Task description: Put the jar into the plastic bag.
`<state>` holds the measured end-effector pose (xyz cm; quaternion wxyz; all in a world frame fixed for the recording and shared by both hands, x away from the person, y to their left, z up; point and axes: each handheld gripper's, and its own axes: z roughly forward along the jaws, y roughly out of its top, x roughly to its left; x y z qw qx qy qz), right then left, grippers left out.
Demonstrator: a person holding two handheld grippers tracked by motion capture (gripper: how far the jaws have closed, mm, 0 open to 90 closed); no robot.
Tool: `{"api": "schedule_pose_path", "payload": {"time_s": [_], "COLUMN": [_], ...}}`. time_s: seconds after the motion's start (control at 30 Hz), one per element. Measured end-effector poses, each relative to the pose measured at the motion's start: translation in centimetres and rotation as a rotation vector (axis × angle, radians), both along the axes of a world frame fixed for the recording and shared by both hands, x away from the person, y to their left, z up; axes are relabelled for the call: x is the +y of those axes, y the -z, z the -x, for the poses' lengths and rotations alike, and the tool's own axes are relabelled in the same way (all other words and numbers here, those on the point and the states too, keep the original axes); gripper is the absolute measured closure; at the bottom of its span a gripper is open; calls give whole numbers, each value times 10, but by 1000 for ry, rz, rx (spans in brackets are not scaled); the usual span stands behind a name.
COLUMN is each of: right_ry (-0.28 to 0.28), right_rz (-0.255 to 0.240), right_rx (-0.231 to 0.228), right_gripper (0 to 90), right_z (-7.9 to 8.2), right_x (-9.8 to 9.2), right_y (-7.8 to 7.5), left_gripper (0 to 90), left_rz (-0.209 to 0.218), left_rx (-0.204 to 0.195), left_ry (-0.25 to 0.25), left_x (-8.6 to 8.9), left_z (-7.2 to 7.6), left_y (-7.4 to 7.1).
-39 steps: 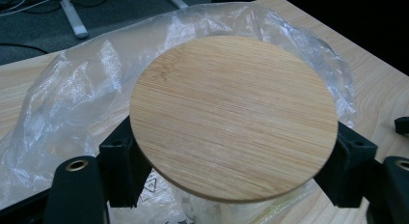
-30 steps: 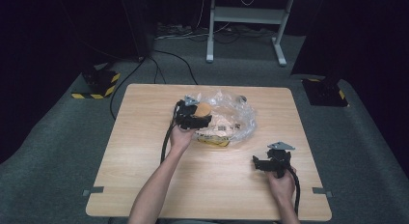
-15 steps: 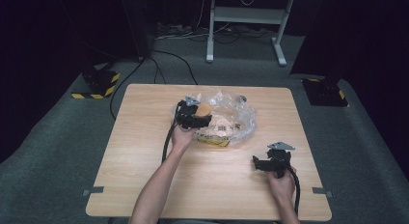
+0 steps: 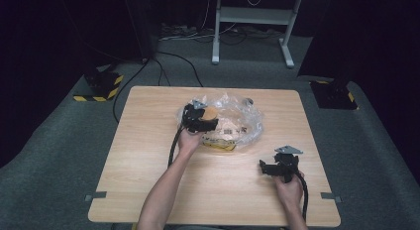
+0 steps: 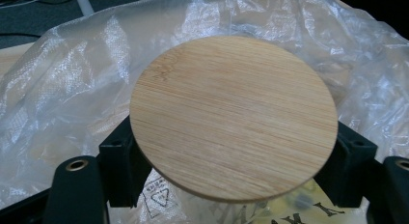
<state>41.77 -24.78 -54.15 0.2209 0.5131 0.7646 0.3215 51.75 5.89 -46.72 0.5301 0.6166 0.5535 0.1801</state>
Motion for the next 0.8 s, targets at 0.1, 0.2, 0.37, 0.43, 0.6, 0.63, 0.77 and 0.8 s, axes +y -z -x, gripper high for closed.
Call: {"api": "schedule_pose_path", "payload": {"time_s": [0.1,0.2,0.37,0.43,0.6,0.63,0.77,0.8], "right_ry": [0,0,0,0,0,0,0,0], "right_rz": [0,0,0,0,1,0,1,1], "right_rx": [0,0,0,0,0,0,0,0], "right_gripper": [54,54,54,54,54,54,54,54], "right_z": [0,0,0,0,0,0,0,0], "right_x": [0,0,0,0,0,0,0,0], "right_y": [0,0,0,0,0,0,0,0], "left_gripper": [257,256,256,256,256,256,257,256], "left_rz": [-24,-34,-33,-49,-68,-68,-76,-82], "left_rx": [5,10,16,25,32,33,36,38], "left_ry": [4,1,-14,-11,-16,-17,-16,-13], "left_x": [0,-1,-4,-3,-4,-4,-5,-6], "left_z": [-1,-3,-5,-6,-7,-8,-8,-8], "left_y": [3,6,10,12,16,16,18,19]}}
